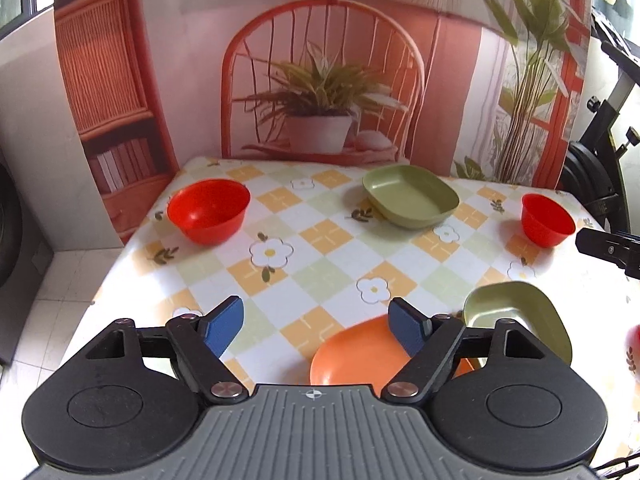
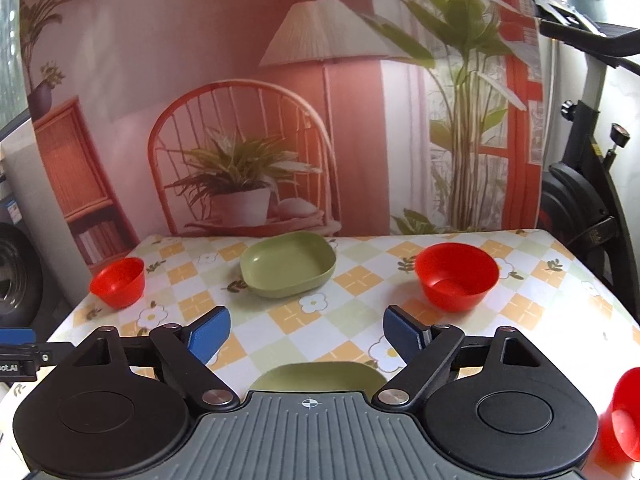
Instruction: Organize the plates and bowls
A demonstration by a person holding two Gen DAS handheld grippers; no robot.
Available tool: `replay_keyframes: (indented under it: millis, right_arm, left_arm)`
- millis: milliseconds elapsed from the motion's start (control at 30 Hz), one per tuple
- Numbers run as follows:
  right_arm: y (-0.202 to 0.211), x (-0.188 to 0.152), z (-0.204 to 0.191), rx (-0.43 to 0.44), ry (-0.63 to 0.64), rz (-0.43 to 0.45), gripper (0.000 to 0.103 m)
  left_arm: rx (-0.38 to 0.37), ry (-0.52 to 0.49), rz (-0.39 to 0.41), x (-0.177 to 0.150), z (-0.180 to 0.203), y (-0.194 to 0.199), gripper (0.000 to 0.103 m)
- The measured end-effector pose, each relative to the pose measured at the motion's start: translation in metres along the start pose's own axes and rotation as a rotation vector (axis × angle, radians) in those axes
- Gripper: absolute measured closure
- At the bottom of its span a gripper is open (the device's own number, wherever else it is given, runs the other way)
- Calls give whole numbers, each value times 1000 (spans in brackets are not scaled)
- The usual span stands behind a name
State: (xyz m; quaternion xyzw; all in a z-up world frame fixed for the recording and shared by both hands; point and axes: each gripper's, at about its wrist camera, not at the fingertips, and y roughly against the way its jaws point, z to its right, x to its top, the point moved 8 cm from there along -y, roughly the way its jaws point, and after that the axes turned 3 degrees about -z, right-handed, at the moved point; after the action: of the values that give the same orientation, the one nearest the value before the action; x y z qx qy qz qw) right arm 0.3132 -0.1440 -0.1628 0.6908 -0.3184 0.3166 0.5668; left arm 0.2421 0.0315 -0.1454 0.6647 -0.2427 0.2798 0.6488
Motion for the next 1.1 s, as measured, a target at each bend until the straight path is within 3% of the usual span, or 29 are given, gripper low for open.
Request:
replay_keyframes:
  millis: [100,167,233,567,667,733,833,1100]
  right_arm:
    - [-14,-13,-18,40,44,-17,33]
    - [-22,-21,-28,67,58,-29,39]
    - [-31,-29,-36,87,67,-54,46]
    - [-61,-64,-70,140,155,-162,72]
    - [-66,-73,-79,156,181,-191,76]
    - [-69,-77,-84,162,202,-201,79]
    - [-74,-84,-89,171,216,-226,81]
    - [-79,-92,-91,152,218,-242,84]
  left_arm:
    - [11,3,-11,-15,-2,-18,26]
    - [14,31,-59,-28,-3,-32,31]
    - [-14,57,-109,-38,-3,-44,42]
    - [-76,103,-206,-70,0,-62,55]
    - [-70,98,-220,-75,0,-65,66]
    - [-78,111,-228,-78,-2,-67,81]
    - [-71,130,-236,-82,-6,-68,87]
    - [-76,165,-256,-85,-8,-74,87]
